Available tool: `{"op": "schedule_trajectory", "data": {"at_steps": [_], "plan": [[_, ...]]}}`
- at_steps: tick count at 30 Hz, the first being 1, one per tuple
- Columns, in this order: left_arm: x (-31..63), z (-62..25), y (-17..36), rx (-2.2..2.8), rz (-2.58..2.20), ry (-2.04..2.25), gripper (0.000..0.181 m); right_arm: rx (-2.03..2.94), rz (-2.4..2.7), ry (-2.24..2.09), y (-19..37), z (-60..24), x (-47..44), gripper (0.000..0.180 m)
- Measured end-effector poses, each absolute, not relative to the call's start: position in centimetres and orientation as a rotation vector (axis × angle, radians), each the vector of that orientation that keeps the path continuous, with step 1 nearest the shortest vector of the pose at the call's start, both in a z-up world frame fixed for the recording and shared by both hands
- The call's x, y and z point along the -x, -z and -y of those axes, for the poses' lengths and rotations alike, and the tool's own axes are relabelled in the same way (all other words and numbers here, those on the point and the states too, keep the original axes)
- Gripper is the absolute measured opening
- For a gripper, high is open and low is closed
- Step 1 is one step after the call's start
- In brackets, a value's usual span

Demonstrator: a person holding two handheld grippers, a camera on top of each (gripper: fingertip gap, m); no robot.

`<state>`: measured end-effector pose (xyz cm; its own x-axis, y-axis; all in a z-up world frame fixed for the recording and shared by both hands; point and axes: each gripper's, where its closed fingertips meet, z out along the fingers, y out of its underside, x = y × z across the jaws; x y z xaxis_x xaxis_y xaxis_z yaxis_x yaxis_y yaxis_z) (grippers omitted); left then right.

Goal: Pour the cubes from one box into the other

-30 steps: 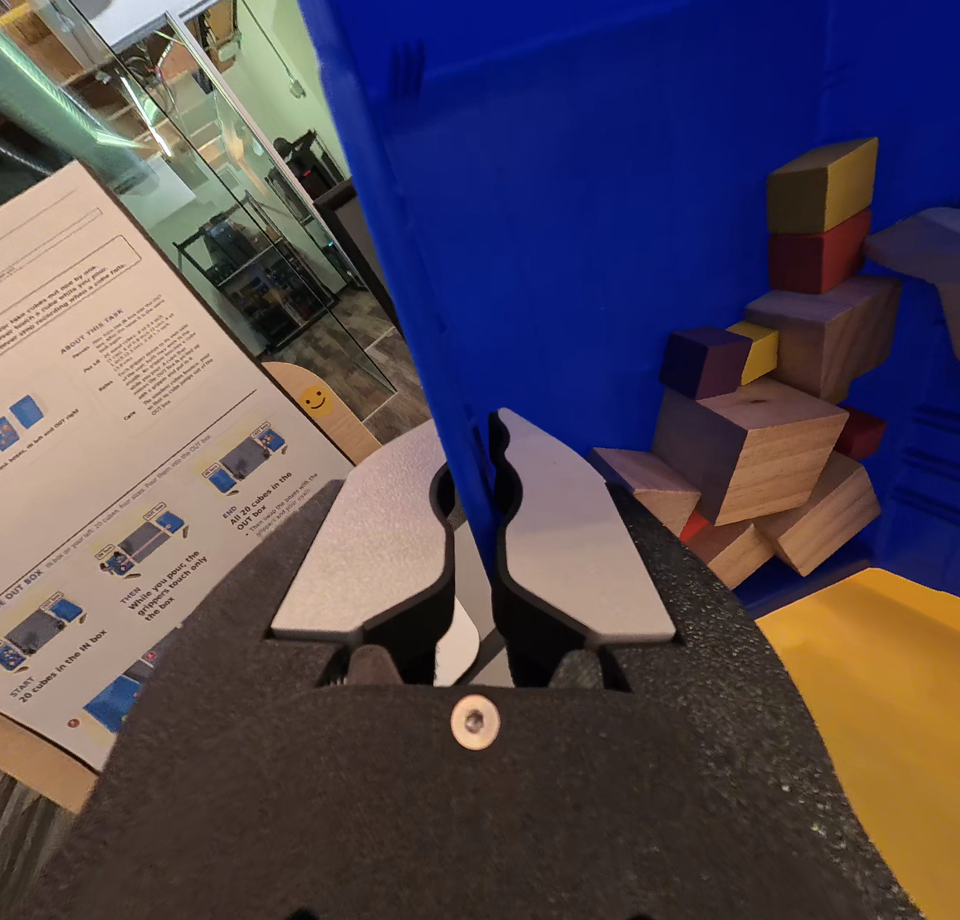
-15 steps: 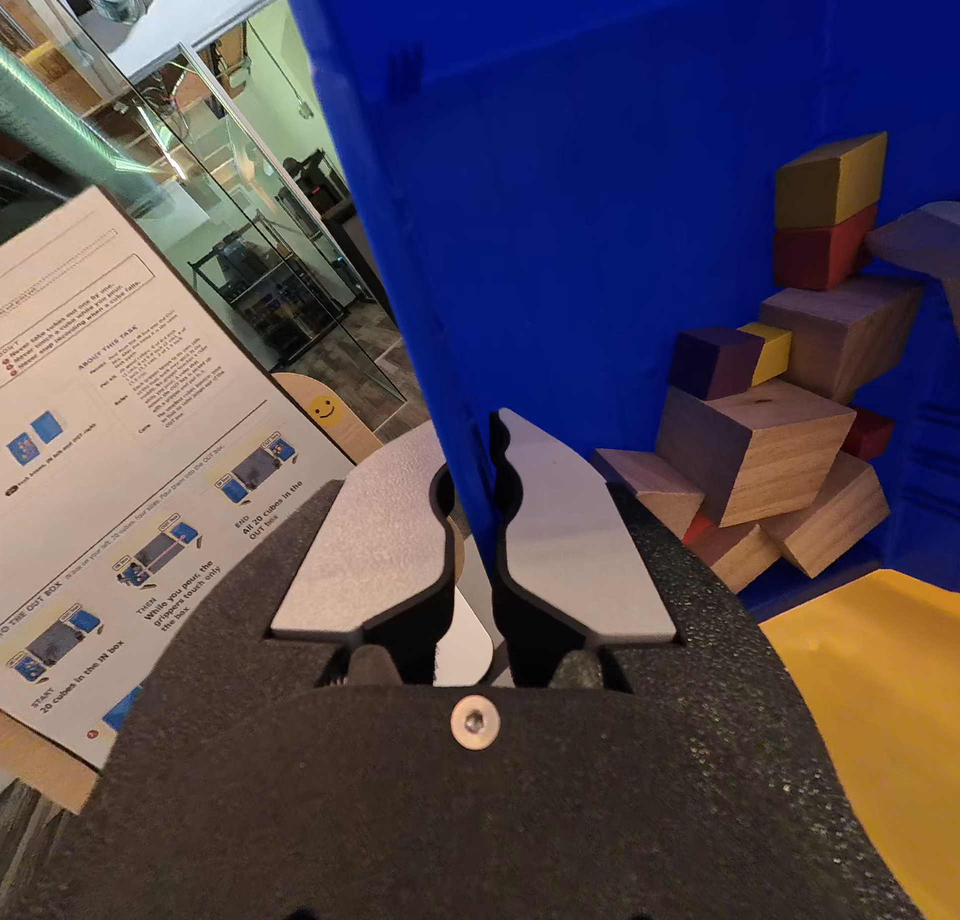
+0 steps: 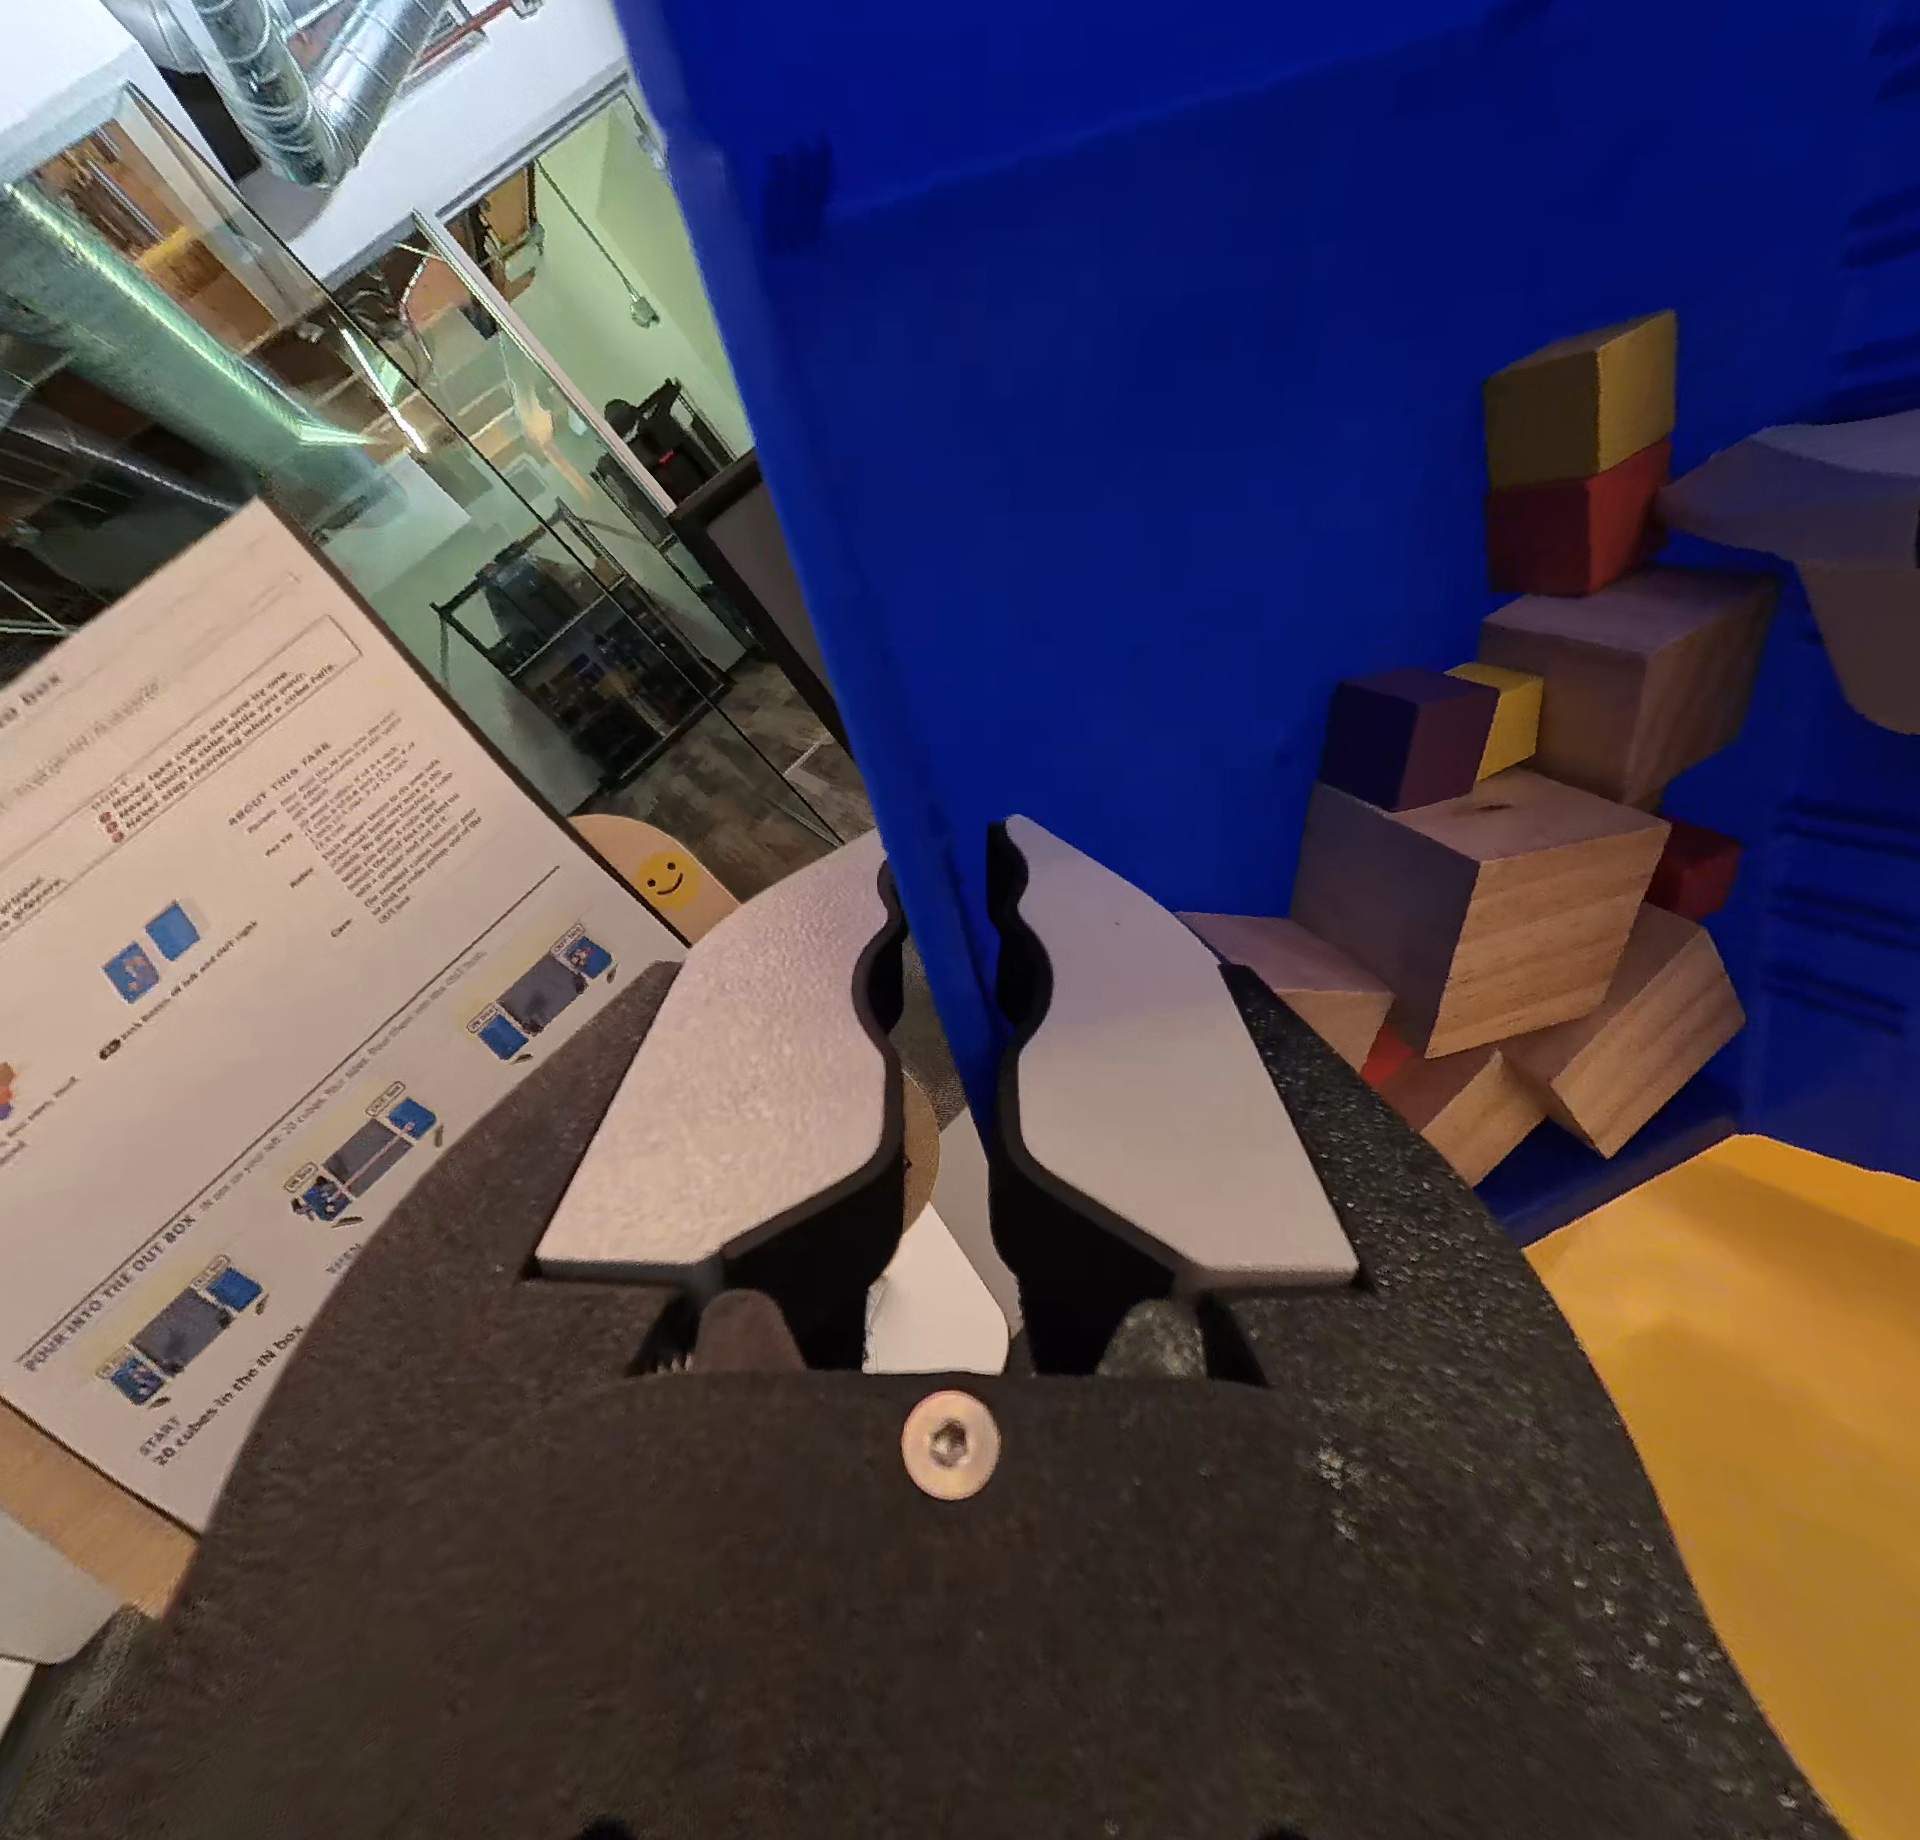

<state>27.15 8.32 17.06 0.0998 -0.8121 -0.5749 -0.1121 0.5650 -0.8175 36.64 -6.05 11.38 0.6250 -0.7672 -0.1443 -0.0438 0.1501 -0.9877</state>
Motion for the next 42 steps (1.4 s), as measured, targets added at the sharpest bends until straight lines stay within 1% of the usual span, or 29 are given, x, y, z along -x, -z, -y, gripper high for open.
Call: {"op": "schedule_trajectory", "data": {"at_steps": [6,10,14,19,22,26,35,39,42], "plan": [[-27.6,-7.7,-16.7,0.868,-1.425,0.719,0.014,1.341,-0.767,0.667,-12.0,7.3,-36.6,0.004],[-27.7,-8.1,-16.3,0.895,-1.426,0.650,0.013,1.408,-0.738,0.642,-11.0,6.6,-36.8,0.009],[-28.3,-8.4,-15.5,0.924,-1.459,0.665,0.014,1.418,-0.792,0.628,-10.7,6.6,-37.2,0.005],[-28.1,-8.9,-15.4,0.940,-1.460,0.630,0.014,1.441,-0.779,0.603,-10.1,5.9,-37.1,0.006],[-27.7,-8.8,-16.1,0.930,-1.438,0.706,0.014,1.426,-0.749,0.668,-11.3,6.1,-36.7,0.005],[-28.5,-9.5,-14.9,0.980,-1.465,0.638,0.012,1.482,-0.796,0.640,-10.1,5.8,-37.1,0.007],[-28.5,-9.6,-15.1,0.979,-1.461,0.704,0.013,1.485,-0.781,0.668,-10.5,5.8,-36.9,0.007],[-29.1,-9.9,-14.5,0.986,-1.466,0.651,0.012,1.497,-0.789,0.655,-9.6,5.4,-37.4,0.008],[-29.2,-9.9,-14.6,0.978,-1.466,0.692,0.012,1.489,-0.782,0.681,-9.7,5.6,-37.4,0.007]]}}
